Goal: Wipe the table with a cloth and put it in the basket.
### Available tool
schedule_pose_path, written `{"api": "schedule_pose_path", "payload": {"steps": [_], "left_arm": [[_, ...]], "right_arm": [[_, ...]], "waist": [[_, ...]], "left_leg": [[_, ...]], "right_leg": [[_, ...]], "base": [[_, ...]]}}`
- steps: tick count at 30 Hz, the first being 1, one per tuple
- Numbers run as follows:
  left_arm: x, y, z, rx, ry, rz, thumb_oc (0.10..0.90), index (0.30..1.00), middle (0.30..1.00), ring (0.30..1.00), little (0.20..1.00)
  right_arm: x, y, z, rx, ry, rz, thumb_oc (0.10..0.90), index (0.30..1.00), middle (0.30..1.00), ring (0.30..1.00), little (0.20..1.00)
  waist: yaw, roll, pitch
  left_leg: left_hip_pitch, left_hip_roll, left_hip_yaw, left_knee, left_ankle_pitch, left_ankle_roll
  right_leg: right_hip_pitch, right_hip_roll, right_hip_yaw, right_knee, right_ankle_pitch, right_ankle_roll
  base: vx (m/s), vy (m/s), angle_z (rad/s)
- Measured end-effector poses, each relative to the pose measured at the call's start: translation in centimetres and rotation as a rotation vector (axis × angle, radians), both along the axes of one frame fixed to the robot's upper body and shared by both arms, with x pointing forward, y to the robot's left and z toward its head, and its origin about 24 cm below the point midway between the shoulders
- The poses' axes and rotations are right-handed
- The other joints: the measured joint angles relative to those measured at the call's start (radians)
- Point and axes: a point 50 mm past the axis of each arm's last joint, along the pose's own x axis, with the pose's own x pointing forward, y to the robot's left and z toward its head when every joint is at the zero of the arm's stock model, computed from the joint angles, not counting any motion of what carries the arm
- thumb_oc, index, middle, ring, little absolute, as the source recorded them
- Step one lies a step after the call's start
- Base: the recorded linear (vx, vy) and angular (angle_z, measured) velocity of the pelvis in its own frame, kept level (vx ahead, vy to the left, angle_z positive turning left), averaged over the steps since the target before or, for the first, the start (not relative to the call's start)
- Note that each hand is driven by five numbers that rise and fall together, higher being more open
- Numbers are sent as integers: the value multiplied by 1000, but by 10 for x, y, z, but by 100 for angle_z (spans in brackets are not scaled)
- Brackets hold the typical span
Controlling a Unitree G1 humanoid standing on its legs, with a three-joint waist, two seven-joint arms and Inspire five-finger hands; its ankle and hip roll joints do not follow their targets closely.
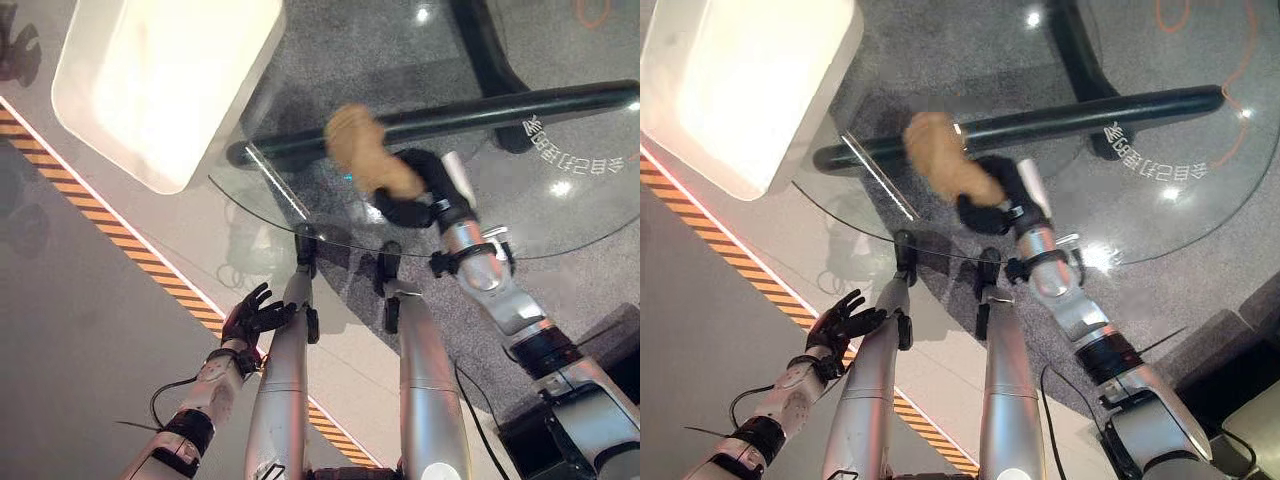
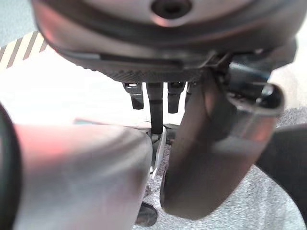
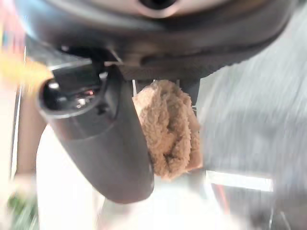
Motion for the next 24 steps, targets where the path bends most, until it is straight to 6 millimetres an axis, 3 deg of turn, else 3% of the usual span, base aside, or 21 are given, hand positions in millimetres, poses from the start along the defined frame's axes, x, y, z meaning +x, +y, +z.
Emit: {"api": "schedule_pose_path", "payload": {"steps": [4, 7, 13, 24], "left_arm": [[4, -5, 3, 3, -4, -23, 800, 900, 900, 900, 900], [6, -1, 5, 21, -9, -26, 800, 900, 900, 900, 900], [7, 0, 7, 30, -13, -33, 800, 900, 900, 900, 900], [5, 5, 4, 42, 2, -21, 800, 900, 900, 900, 900]], "right_arm": [[-7, 18, -18, -46, 81, 93, 100, 300, 300, 300, 200], [-8, 20, -14, -54, 75, 128, 100, 300, 300, 300, 200], [-2, 14, -3, -43, 46, 92, 100, 300, 300, 300, 200], [-3, 0, -12, 9, 56, 1, 100, 300, 300, 300, 200]], "waist": [[6, 0, 0], [-9, -1, 1], [-8, -18, 1], [-21, -30, 2]], "left_leg": [[-7, -23, -15, 7, 0, 2], [-24, -38, -20, 16, 13, 5], [-24, -46, -24, 17, 8, 11], [3, -42, -23, 18, 13, 15]], "right_leg": [[1, -23, -10, 22, -17, 9], [-8, -36, -10, 35, -21, 19], [-12, -45, -8, 48, -23, 25], [25, -37, -9, 23, -13, 26]], "base": [[6, -8, 20], [4, -14, 12], [1, -4, 4], [-2, -4, -2]]}}
